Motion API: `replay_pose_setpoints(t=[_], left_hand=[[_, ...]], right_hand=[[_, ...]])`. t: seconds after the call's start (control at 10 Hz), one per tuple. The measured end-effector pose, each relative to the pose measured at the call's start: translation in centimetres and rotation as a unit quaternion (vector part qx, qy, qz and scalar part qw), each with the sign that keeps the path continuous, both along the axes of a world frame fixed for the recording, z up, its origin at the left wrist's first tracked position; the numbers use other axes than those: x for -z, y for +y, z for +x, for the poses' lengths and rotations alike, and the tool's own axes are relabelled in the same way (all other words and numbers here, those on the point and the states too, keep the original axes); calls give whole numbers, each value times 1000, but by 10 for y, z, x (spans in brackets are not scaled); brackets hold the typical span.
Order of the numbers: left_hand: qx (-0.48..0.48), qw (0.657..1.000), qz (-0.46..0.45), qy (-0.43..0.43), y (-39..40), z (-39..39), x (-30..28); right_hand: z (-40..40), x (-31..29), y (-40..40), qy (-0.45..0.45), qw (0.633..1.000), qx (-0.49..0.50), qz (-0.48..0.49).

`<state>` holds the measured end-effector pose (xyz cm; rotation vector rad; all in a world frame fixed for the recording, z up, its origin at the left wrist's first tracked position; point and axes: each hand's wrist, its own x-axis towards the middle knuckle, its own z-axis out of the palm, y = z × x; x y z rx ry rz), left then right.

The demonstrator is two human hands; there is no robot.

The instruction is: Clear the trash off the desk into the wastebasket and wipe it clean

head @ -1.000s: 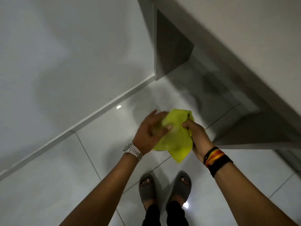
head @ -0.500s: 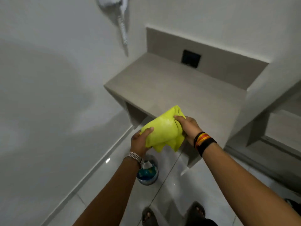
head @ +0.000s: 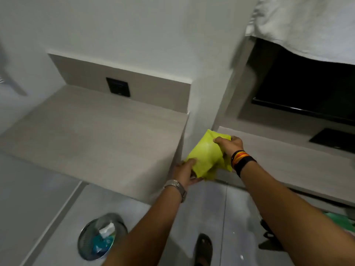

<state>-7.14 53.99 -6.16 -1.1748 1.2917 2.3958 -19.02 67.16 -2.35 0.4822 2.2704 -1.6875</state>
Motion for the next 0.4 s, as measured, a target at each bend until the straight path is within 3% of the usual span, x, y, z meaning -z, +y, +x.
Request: replay_pose_setpoints(t=[0.1,0.2,0.4], left_hand=[[-46,997,58,-2,68,-57,22],[-56,997,50,-20,94,-86,39],[-40,998,-42,-31,121,-133,62]], right_hand=[[-59,20,55,-15,999,-21,42],[-89,39,77,-20,996,-37,81],[-143,74,85,16,983,-64,171]])
